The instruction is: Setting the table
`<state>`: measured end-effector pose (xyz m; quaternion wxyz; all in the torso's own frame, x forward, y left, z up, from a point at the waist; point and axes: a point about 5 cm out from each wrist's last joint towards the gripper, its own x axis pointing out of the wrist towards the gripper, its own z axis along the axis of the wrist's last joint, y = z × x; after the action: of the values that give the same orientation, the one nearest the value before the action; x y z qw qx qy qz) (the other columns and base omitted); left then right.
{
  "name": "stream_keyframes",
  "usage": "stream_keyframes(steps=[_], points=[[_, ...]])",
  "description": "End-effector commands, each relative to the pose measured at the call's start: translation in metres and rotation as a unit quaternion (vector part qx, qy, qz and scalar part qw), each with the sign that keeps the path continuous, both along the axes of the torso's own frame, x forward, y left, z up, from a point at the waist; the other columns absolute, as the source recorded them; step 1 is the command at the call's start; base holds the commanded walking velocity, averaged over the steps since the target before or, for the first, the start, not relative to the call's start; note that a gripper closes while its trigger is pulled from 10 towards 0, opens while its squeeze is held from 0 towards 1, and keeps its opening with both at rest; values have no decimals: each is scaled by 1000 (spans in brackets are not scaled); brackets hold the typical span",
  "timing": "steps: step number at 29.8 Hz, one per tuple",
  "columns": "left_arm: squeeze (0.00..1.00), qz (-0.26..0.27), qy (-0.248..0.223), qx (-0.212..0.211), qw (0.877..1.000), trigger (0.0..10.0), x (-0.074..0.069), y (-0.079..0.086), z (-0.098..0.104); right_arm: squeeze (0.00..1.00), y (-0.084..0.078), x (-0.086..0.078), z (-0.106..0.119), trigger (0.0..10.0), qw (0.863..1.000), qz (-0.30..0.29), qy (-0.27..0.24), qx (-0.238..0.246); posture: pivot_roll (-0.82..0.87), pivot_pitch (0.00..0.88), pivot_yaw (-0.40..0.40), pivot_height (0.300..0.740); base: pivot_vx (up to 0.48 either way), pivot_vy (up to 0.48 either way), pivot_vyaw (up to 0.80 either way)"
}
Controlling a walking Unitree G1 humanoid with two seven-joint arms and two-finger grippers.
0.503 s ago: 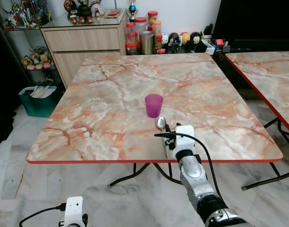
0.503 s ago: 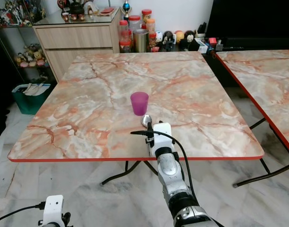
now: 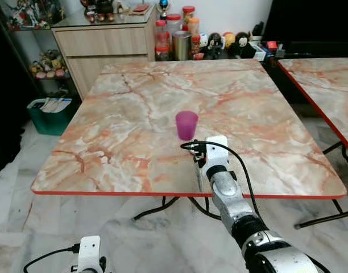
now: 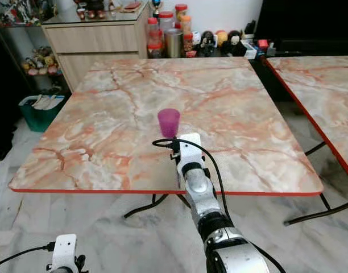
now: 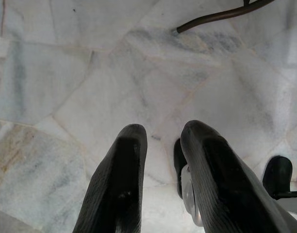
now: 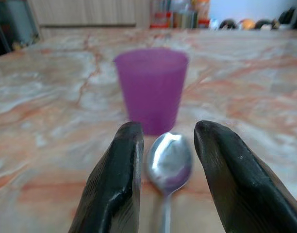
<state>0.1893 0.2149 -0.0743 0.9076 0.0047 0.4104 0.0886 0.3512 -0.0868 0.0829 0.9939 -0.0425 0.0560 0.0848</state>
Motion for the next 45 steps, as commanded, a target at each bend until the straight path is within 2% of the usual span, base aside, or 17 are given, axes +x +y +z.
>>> stream_keyframes(steps=[1,10,18,31,45], points=[[0,7,9,0,1000,10000,-3,3,-1,0,3,3,-1,10000,1000,-1,27,-7,18,0,25,719,0,0,0],[0,6,13,-7,1000,10000,-4,2,-2,0,4,9,5,10000,999,-20,36,-2,18,0,23,719,0,0,0],[0,4,17,-11,1000,10000,-6,-1,-4,0,-1,10,-3,10000,994,-51,97,12,19,0,16,719,0,0,0],[0,3,21,-17,1000,10000,-7,-5,-5,0,2,7,-10,10000,992,-36,119,-9,16,0,9,719,0,0,0],[0,-3,26,-22,999,10000,-7,-9,-7,0,1,-4,-28,10000,986,-31,166,-15,21,0,1,719,0,0,0]])
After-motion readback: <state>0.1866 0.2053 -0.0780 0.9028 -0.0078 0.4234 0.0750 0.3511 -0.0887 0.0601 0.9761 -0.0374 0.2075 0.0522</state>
